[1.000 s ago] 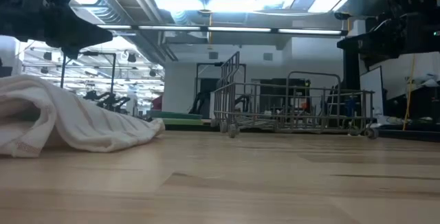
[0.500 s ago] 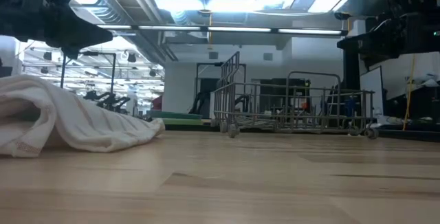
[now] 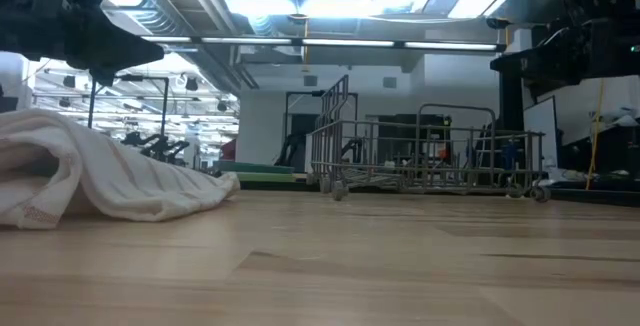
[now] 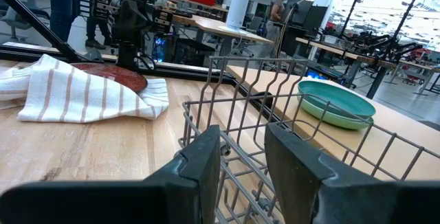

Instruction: Sort dishes

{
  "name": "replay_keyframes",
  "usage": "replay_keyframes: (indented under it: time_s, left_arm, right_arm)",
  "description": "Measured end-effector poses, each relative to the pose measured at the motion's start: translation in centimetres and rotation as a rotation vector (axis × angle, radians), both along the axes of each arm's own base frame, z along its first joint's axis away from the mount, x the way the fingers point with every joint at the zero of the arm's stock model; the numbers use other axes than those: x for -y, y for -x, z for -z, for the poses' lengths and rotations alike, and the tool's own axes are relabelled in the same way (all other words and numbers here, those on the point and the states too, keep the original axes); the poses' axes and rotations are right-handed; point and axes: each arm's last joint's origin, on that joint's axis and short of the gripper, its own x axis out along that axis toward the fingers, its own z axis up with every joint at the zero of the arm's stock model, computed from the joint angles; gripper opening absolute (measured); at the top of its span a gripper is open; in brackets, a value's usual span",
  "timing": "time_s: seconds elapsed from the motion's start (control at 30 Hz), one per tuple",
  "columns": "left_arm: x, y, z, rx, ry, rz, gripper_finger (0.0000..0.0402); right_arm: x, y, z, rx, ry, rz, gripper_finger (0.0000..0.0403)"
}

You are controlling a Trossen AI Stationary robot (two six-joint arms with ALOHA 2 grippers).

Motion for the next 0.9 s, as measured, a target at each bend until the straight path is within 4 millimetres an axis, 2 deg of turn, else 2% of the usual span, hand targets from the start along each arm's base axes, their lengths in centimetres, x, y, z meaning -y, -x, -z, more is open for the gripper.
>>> replay_keyframes:
  time_s: [0.53, 0.63, 0.77, 0.9]
  left_arm:
    - [0.0, 0.0, 0.0, 0.002, 0.001, 0.0, 0.0035]
    - [0.0, 0.0, -0.1, 0.013, 0.007, 0.0, 0.0035]
    - [0.0, 0.0, -0.1, 0.029, 0.049, -0.001, 0.0035]
    - [0.0, 0.0, -0.1, 0.033, 0.057, -0.001, 0.0035]
  right_arm:
    - [0.0, 0.0, -0.1, 0.015, -0.004, 0.0, 0.012]
    - [-0.2, 0.0, -0.8, 0.07, 0.009, -0.057, 0.012]
    - [-0.6, 0.2, -2.7, 0.066, 0.141, -0.227, 0.012]
    - [-0.8, 0.8, -4.9, -0.041, 0.163, -0.309, 0.012]
